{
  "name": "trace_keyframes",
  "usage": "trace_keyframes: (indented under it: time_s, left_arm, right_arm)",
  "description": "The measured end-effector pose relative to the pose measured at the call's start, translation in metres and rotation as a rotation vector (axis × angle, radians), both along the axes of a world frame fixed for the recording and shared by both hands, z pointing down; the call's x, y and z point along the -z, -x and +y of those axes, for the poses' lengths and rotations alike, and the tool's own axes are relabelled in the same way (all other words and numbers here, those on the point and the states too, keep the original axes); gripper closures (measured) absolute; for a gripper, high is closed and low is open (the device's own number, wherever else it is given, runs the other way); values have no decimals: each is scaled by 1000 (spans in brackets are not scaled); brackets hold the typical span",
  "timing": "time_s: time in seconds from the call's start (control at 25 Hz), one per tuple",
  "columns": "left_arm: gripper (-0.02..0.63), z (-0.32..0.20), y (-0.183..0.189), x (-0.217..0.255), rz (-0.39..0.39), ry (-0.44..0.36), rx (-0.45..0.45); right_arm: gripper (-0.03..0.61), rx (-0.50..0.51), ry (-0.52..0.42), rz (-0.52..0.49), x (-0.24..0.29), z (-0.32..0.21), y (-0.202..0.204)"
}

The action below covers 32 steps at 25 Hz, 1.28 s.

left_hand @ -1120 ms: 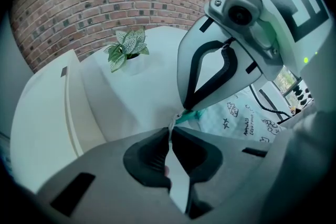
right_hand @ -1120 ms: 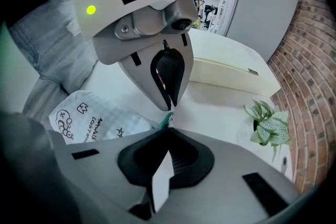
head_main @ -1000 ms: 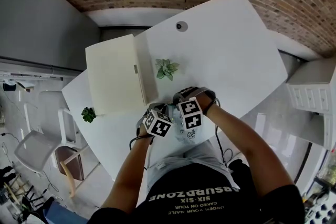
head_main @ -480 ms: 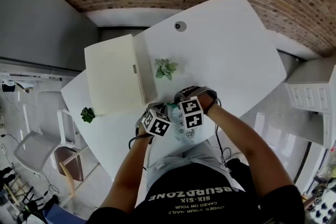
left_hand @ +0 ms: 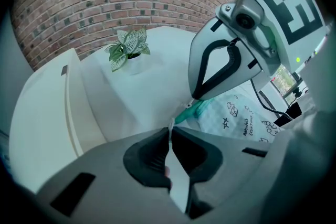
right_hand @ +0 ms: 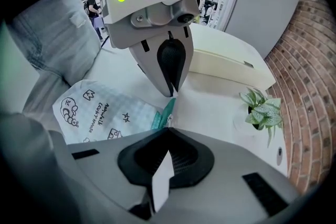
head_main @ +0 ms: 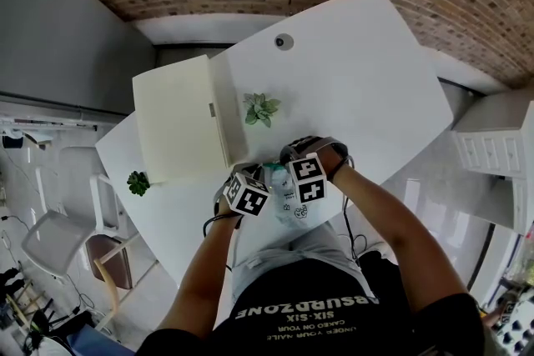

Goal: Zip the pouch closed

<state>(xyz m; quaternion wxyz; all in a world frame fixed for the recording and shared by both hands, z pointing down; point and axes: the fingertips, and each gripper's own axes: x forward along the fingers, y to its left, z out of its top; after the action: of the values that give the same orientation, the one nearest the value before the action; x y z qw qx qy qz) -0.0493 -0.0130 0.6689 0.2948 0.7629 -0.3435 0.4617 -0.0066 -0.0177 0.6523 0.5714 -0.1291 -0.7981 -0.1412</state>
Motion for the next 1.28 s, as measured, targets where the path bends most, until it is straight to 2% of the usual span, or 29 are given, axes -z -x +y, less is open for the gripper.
trace_keyframes:
  time_s: [1.28]
  left_arm:
    - [589, 1, -1, 0, -23, -11, -6]
  right_arm:
    - [580, -7, -52, 48, -4, -2, -19]
